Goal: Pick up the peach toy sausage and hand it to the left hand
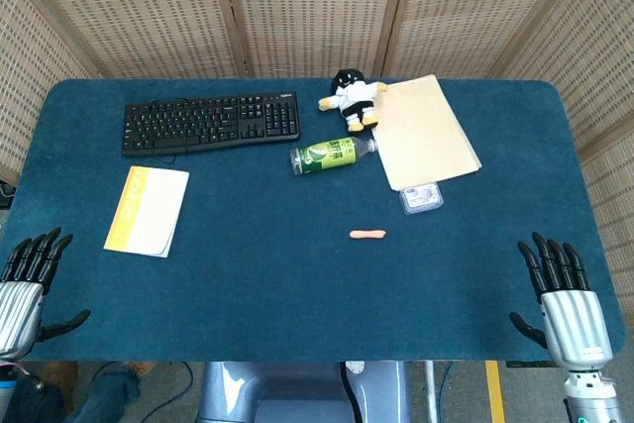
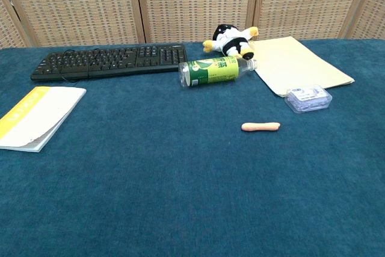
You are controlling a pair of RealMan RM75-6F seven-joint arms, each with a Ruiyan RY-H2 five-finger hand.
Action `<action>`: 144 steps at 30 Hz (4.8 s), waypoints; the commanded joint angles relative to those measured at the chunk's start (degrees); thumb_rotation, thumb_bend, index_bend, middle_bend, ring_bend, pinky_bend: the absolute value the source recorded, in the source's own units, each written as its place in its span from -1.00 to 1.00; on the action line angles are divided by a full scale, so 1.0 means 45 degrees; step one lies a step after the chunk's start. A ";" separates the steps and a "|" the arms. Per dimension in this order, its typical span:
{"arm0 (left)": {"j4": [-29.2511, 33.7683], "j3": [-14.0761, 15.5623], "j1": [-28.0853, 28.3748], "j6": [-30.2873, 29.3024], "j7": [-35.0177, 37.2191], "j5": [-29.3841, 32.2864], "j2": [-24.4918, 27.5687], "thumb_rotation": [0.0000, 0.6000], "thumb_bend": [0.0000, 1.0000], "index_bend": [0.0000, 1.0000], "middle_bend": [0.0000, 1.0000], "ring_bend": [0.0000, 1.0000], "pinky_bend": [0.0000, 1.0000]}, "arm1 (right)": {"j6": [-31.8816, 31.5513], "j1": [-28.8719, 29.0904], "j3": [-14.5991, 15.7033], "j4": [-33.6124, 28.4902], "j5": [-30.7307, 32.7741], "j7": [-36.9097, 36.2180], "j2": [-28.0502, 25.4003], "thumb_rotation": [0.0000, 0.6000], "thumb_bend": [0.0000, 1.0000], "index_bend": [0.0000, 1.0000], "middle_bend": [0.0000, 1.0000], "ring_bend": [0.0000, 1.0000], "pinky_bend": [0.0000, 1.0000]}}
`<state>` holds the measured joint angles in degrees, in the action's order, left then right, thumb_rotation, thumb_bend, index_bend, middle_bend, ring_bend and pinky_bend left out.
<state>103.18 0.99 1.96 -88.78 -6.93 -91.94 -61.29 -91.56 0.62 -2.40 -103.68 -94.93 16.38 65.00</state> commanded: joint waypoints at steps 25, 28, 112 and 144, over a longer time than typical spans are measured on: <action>-0.0454 -0.0451 0.0371 0.0667 -0.0273 0.0881 -0.0589 1.00 -1.00 -1.00 -1.00 -1.00 -1.00 | 0.7815 0.5937 -0.2819 0.1621 0.4014 -0.0099 0.2438 1.00 -0.63 -0.42 -1.00 -1.00 -1.00; -0.0485 -0.0525 0.0450 0.0821 -0.0307 0.1081 -0.0636 1.00 -1.00 -1.00 -1.00 -1.00 -1.00 | 0.8592 0.6598 -0.3049 0.2160 0.5089 -0.0020 0.2984 1.00 -0.41 -0.32 -1.00 -1.00 -1.00; -0.0845 -0.1007 0.1396 0.1897 -0.0148 0.2036 -0.0656 1.00 -1.00 -1.00 -1.00 -1.00 -1.00 | 0.9262 0.9630 -0.3753 0.3539 1.0728 0.0833 0.5952 1.00 0.37 0.34 -0.76 -1.00 -1.00; -0.4976 -0.2863 0.8213 0.4762 0.0323 -0.1215 -0.5250 1.00 -0.88 -0.29 -1.00 -1.00 -1.00 | 0.9267 1.2564 -0.5416 0.2305 1.6283 -0.0875 0.6538 1.00 0.41 0.35 -0.74 -1.00 -1.00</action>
<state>81.65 -11.80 37.94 -67.88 -4.78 -97.71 -83.83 -49.83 57.13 -26.80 -93.33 -21.67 12.47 94.43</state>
